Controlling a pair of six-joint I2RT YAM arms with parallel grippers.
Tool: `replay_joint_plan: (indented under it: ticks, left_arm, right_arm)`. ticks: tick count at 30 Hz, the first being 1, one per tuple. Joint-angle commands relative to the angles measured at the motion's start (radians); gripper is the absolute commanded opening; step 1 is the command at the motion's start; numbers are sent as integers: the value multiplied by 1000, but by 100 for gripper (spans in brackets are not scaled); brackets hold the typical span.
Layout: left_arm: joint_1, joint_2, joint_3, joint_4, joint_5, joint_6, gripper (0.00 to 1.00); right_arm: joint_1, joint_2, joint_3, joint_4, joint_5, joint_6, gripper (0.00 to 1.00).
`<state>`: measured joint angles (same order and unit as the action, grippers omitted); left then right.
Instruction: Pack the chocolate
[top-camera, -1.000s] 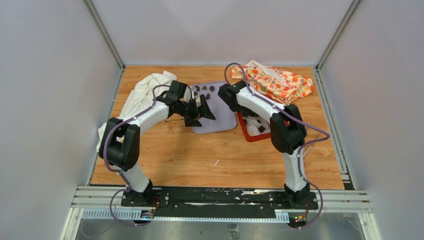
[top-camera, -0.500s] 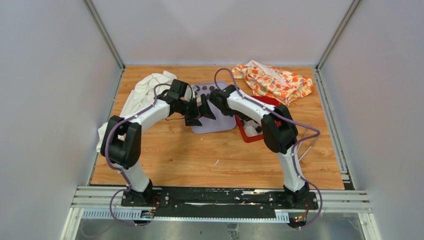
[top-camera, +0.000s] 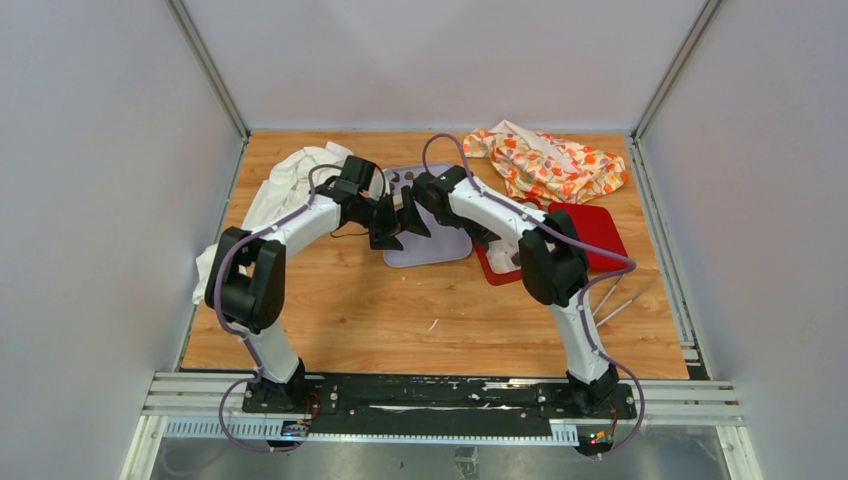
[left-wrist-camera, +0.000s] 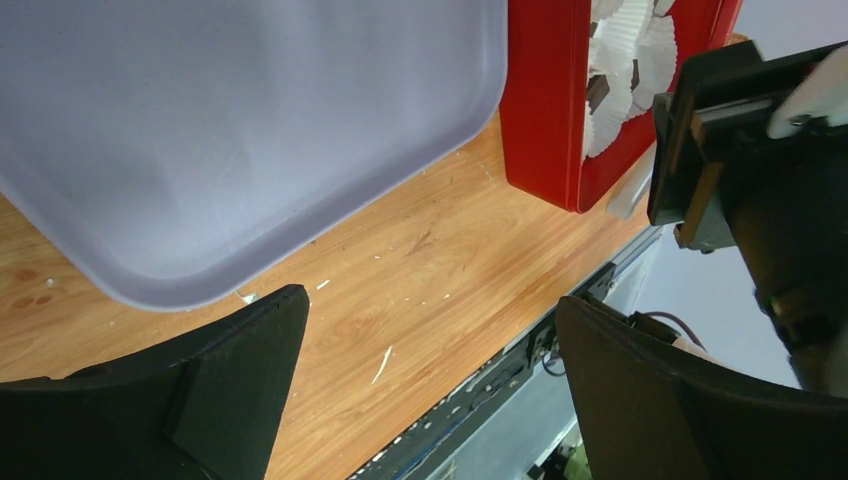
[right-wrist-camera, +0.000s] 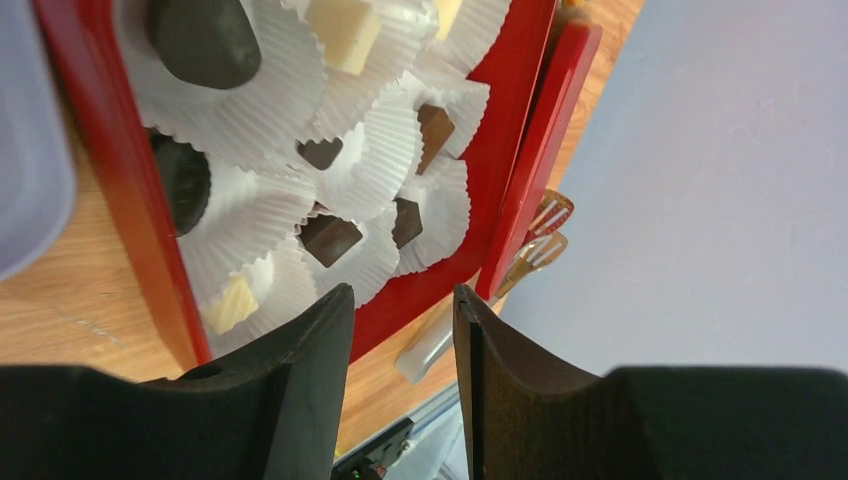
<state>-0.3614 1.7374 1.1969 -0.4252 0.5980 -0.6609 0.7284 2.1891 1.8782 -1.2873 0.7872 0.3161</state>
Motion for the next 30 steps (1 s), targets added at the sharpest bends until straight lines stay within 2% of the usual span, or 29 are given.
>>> replay_joint_plan:
  ticks: [1,6,9,19,21,24,28,30]
  left_arm:
    - [-5,17,49,-12,10,24,100]
    - [-7,16,80,-38,-1,43,100]
    - [-15,18,103,-59,-9,60,100]
    - [-57,45,163,-85,-10,90,100]
    - [-61,53,172,-89,-6,94,100]
    - [-62,58,177,-94,-4,100,100]
    - [-62,66,190,-112,2,112,100]
    - [-62,68,194,-117,4,115,100]
  right_arm:
    - [12,-45,96,-27,-49,-18,46]
    - [-55,-131,148,-34,-98,-14,46]
    - [-172,-229,117,-17,-200,30,46]
    - [-690,-617,-375,276,-786,257,47]
    - [-796,-704,-501,347,-895,308,52]
    - [-883,-816,-661,459,-989,401,64]
    - [-958,-945,-837,602,-1045,518,81]
    - [-983,-994,-905,655,-1050,560,85]
